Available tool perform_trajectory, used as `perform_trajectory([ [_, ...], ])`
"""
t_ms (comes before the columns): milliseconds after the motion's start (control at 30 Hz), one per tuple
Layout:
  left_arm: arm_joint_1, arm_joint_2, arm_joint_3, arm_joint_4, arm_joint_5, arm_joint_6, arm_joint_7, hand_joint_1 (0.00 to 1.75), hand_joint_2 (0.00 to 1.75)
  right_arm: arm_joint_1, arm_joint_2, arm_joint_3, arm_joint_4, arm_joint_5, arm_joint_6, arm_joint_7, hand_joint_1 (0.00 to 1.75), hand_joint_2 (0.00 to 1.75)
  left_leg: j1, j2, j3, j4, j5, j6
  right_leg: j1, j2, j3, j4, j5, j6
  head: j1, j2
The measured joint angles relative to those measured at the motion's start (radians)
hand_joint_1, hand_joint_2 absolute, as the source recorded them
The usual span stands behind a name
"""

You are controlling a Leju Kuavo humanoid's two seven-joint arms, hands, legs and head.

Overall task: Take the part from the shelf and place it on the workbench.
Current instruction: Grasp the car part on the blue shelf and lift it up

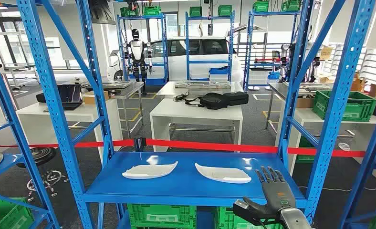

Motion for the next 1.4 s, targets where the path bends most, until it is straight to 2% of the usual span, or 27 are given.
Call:
perform_trajectory([
  [67, 0.001, 0.001, 0.0, 0.0, 0.0, 0.0, 0.0, 0.0, 0.0, 0.001, 0.0, 0.0, 0.0, -0.002, -0.002, 0.001, 0.0, 0.0, 0.0, 0.0, 0.019, -0.075, 0.054, 0.004, -0.001, 0.0, 0.015, 0.0, -0.011, 0.002, 0.0, 0.0],
  [100, 0.002, 0.001, 0.0, 0.0, 0.0, 0.0, -0.001, 0.0, 0.0, 0.003, -0.001, 0.0, 0.0, -0.004, -0.005, 0.002, 0.0, 0.0, 0.0, 0.001, 0.034, -0.146, 0.111, 0.008, -0.001, 0.0, 0.025, 0.0, -0.022, 0.005, 0.0, 0.0],
  [133, 0.003, 0.001, 0.0, 0.001, 0.0, 0.0, -0.001, 0.0, 0.0, 0.004, -0.001, 0.0, 0.0, -0.005, -0.008, 0.002, 0.0, 0.0, -0.002, 0.002, 0.048, -0.203, 0.148, 0.012, 0.0, 0.001, 0.035, 0.0, -0.032, 0.009, -0.001, 0.0],
  [167, 0.003, 0.002, 0.001, 0.001, 0.0, 0.0, -0.001, 0.0, 0.0, 0.005, -0.001, 0.0, 0.0, -0.006, -0.01, 0.001, 0.0, 0.0, -0.003, 0.002, 0.06, -0.241, 0.174, 0.017, 0.0, 0.001, 0.041, -0.002, -0.041, 0.014, -0.001, 0.0],
  [200, 0.003, 0.002, 0.001, 0.001, 0.0, 0.0, -0.001, 0.0, 0.0, 0.007, -0.003, 0.0, 0.0, -0.006, -0.012, 0.0, 0.0, 0.0, -0.005, 0.002, 0.065, -0.259, 0.184, 0.023, 0.001, 0.003, 0.046, 0.001, -0.044, 0.021, -0.001, 0.0],
  [267, 0.003, 0.002, 0.002, 0.001, 0.0, 0.0, -0.001, 0.0, 0.0, 0.012, -0.006, 0.0, 0.0, -0.006, -0.014, -0.001, 0.0, 0.0, -0.005, 0.001, 0.081, -0.264, 0.178, 0.037, 0.001, 0.004, 0.051, 0.01, -0.045, 0.033, 0.0, 0.0],
  [333, 0.002, 0.003, 0.004, 0.0, 0.0, 0.0, -0.002, 0.0, 0.0, 0.012, -0.009, 0.0, 0.0, -0.006, -0.015, 0.0, 0.0, 0.0, -0.003, 0.0, 0.1, -0.268, 0.173, 0.049, 0.0, 0.002, 0.028, 0.06, -0.047, 0.04, 0.001, 0.0],
  [400, -0.001, 0.004, 0.006, 0.0, 0.0, 0.0, -0.003, 0.0, 0.0, 0.011, -0.01, 0.0, 0.0, -0.006, -0.014, 0.0, 0.0, 0.0, -0.002, -0.001, 0.114, -0.27, 0.161, 0.057, -0.003, -0.001, -0.041, 0.166, -0.075, 0.046, 0.002, 0.0],
  [467, 0.0, 0.004, 0.007, 0.0, 0.0, 0.0, -0.003, 0.0, 0.0, 0.017, -0.01, 0.0, 0.001, -0.006, -0.01, 0.0, 0.0, 0.0, -0.002, -0.001, 0.128, -0.27, 0.147, 0.059, -0.005, -0.002, -0.124, 0.264, -0.116, 0.053, 0.003, 0.0],
  [500, 0.002, 0.004, 0.007, 0.0, 0.0, 0.0, -0.003, 0.0, 0.0, 0.021, -0.01, 0.0, 0.001, -0.006, -0.008, 0.0, 0.0, 0.0, -0.002, -0.001, 0.137, -0.27, 0.138, 0.058, -0.007, -0.002, -0.15, 0.278, -0.122, 0.056, 0.003, 0.0],
  [533, 0.003, 0.004, 0.008, 0.0, 0.0, 0.0, -0.003, 0.0, 0.0, 0.025, -0.01, 0.0, 0.002, -0.006, -0.005, 0.0, 0.0, 0.0, -0.002, -0.002, 0.146, -0.27, 0.13, 0.057, -0.008, -0.002, -0.16, 0.259, -0.107, 0.057, 0.003, 0.0],
  [567, 0.003, 0.004, 0.008, 0.0, 0.0, 0.0, -0.003, 0.0, 0.0, 0.026, -0.01, 0.0, 0.002, -0.006, -0.003, 0.001, 0.0, 0.0, -0.002, -0.002, 0.157, -0.269, 0.121, 0.055, -0.01, -0.003, -0.153, 0.209, -0.07, 0.057, 0.004, 0.0],
  [633, 0.003, 0.005, 0.009, 0.0, 0.0, 0.0, -0.004, 0.0, 0.0, 0.026, -0.01, 0.0, 0.003, -0.007, 0.002, 0.004, 0.0, 0.0, -0.003, -0.003, 0.177, -0.268, 0.103, 0.047, -0.01, -0.007, -0.117, 0.079, 0.021, 0.052, 0.004, 0.0],
  [700, 0.002, 0.005, 0.01, -0.001, 0.0, 0.0, -0.005, 0.0, 0.0, 0.025, -0.01, 0.0, 0.005, -0.009, 0.006, 0.006, 0.0, 0.0, -0.003, -0.003, 0.193, -0.267, 0.087, 0.034, -0.004, -0.01, -0.091, 0.012, 0.051, 0.045, 0.004, 0.0],
  [800, 0.0, 0.005, 0.013, -0.002, -0.001, 0.0, -0.006, 0.0, 0.0, 0.021, -0.01, 0.0, 0.005, -0.011, 0.006, 0.006, 0.0, 0.0, 0.0, -0.002, 0.205, -0.248, 0.079, 0.013, 0.0, -0.006, -0.066, 0.005, 0.043, 0.021, 0.003, 0.0],
  [867, -0.003, 0.005, 0.015, -0.002, -0.001, 0.001, -0.007, 0.0, 0.0, 0.016, -0.01, 0.0, 0.005, -0.015, 0.003, 0.006, 0.0, 0.0, 0.002, 0.0, 0.177, -0.19, 0.063, 0.003, -0.002, -0.005, -0.043, 0.004, 0.035, 0.006, 0.002, 0.0],
  [900, -0.003, 0.005, 0.016, -0.003, -0.001, 0.001, -0.008, 0.0, 0.0, 0.017, -0.01, 0.0, 0.005, -0.016, 0.001, 0.006, 0.0, 0.0, 0.002, 0.0, 0.143, -0.137, 0.046, -0.001, -0.003, -0.005, -0.035, 0.003, 0.028, 0.001, 0.001, 0.0],
  [967, -0.003, 0.005, 0.016, -0.003, -0.001, 0.001, -0.008, 0.0, 0.0, 0.019, -0.01, 0.0, 0.005, -0.017, -0.001, 0.005, 0.0, 0.0, 0.003, 0.001, 0.085, -0.051, 0.019, -0.004, -0.002, -0.005, -0.025, 0.004, 0.017, -0.004, 0.0, 0.0],
  [1000, -0.002, 0.005, 0.016, -0.003, -0.001, 0.001, -0.008, 0.0, 0.0, 0.02, -0.01, 0.0, 0.005, -0.017, -0.001, 0.004, 0.0, 0.0, 0.003, 0.001, 0.071, -0.031, 0.011, -0.005, -0.002, -0.005, -0.023, 0.004, 0.015, -0.004, 0.0, 0.0],
  [1133, -0.002, 0.005, 0.016, -0.003, -0.001, 0.001, -0.008, 0.0, 0.0, 0.021, -0.01, 0.0, 0.005, -0.018, -0.001, 0.004, 0.0, 0.0, 0.003, 0.001, 0.065, -0.024, 0.007, -0.005, -0.002, -0.005, -0.022, 0.004, 0.014, -0.004, 0.0, 0.0],
  [1167, -0.001, 0.005, 0.016, -0.003, -0.001, 0.001, -0.008, 0.0, 0.0, 0.024, -0.009, 0.0, 0.005, -0.019, -0.001, 0.004, 0.0, 0.0, 0.003, 0.001, 0.045, -0.01, 0.003, -0.005, -0.002, -0.004, -0.015, 0.004, 0.007, -0.004, 0.0, 0.0],
  [1200, 0.001, 0.005, 0.016, -0.002, -0.001, 0.001, -0.008, 0.0, 0.0, 0.029, -0.009, 0.0, 0.005, -0.02, -0.002, 0.004, 0.0, 0.0, 0.003, 0.001, 0.027, -0.01, 0.009, -0.005, -0.002, -0.003, -0.004, 0.004, -0.002, -0.003, 0.0, 0.0],
  [1233, 0.002, 0.005, 0.016, -0.002, -0.001, 0.002, -0.008, 0.0, 0.0, 0.033, -0.009, 0.0, 0.005, -0.021, -0.002, 0.004, 0.0, 0.0, 0.003, 0.001, 0.016, -0.034, 0.032, -0.003, -0.002, -0.002, 0.011, 0.004, -0.014, -0.002, -0.001, 0.0],
  [1267, 0.003, 0.005, 0.016, -0.002, -0.001, 0.003, -0.01, 0.0, 0.0, 0.036, -0.007, 0.0, 0.005, -0.024, -0.004, 0.002, 0.0, 0.0, 0.0, 0.001, 0.018, -0.097, 0.079, 0.006, -0.002, -0.001, 0.034, 0.004, -0.034, 0.008, -0.001, 0.0],
  [1333, 0.003, 0.006, 0.017, -0.002, -0.002, 0.007, -0.013, 0.0, 0.0, 0.036, -0.003, 0.0, 0.006, -0.028, -0.009, -0.006, 0.0, 0.0, -0.003, 0.002, 0.062, -0.231, 0.164, 0.028, -0.003, 0.0, 0.062, 0.011, -0.056, 0.027, -0.001, 0.0],
  [1367, 0.002, 0.006, 0.017, -0.002, -0.002, 0.009, -0.015, 0.0, 0.0, 0.036, 0.0, 0.0, 0.007, -0.03, -0.013, -0.011, 0.0, 0.0, -0.004, 0.002, 0.082, -0.27, 0.184, 0.04, -0.003, 0.0, 0.06, 0.032, -0.058, 0.037, -0.001, 0.0],
  [1400, 0.001, 0.006, 0.017, -0.003, -0.002, 0.01, -0.016, 0.0, 0.0, 0.036, 0.001, 0.0, 0.007, -0.032, -0.016, -0.015, 0.0, 0.0, -0.003, 0.001, 0.094, -0.274, 0.178, 0.046, -0.004, -0.001, 0.038, 0.07, -0.055, 0.041, 0.0, 0.0],
])
